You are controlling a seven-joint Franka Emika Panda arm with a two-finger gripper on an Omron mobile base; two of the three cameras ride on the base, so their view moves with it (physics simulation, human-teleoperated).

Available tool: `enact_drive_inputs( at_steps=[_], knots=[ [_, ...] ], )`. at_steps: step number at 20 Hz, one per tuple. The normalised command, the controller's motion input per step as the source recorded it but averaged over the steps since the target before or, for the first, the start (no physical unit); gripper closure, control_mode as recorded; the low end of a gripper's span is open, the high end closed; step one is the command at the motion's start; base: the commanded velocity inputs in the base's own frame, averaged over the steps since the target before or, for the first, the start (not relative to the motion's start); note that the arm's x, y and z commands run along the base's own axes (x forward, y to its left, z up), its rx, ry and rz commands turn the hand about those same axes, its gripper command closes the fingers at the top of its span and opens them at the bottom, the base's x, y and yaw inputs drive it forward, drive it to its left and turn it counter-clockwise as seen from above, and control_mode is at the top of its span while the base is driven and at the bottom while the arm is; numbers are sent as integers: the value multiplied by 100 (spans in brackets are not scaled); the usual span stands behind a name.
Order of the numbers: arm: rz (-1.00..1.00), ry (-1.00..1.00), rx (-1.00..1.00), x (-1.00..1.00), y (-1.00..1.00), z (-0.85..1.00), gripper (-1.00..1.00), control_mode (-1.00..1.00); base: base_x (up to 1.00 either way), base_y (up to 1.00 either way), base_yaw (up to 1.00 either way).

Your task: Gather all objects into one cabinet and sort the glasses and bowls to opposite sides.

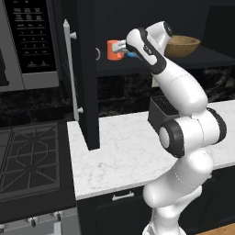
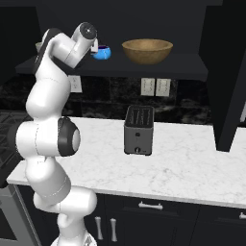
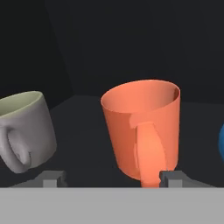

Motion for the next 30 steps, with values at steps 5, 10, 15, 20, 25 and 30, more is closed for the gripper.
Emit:
enact_drive_inputs(
  at_steps=[5,10,15,20,25,30],
  knots=[
    [0,0,0,12,4,-8,100,-100,0,0,0],
    [0,-1,-1,0,0,-7,100,-100,0,0,0],
    [0,-6,0,-1,19,0,100,-100,0,0,0],
    [0,-6,0,0,54,0,100,-100,0,0,0],
    [0,-2,0,0,45,0,100,-100,0,0,0],
    [0,0,0,10,14,0,100,-100,0,0,0]
  ],
)
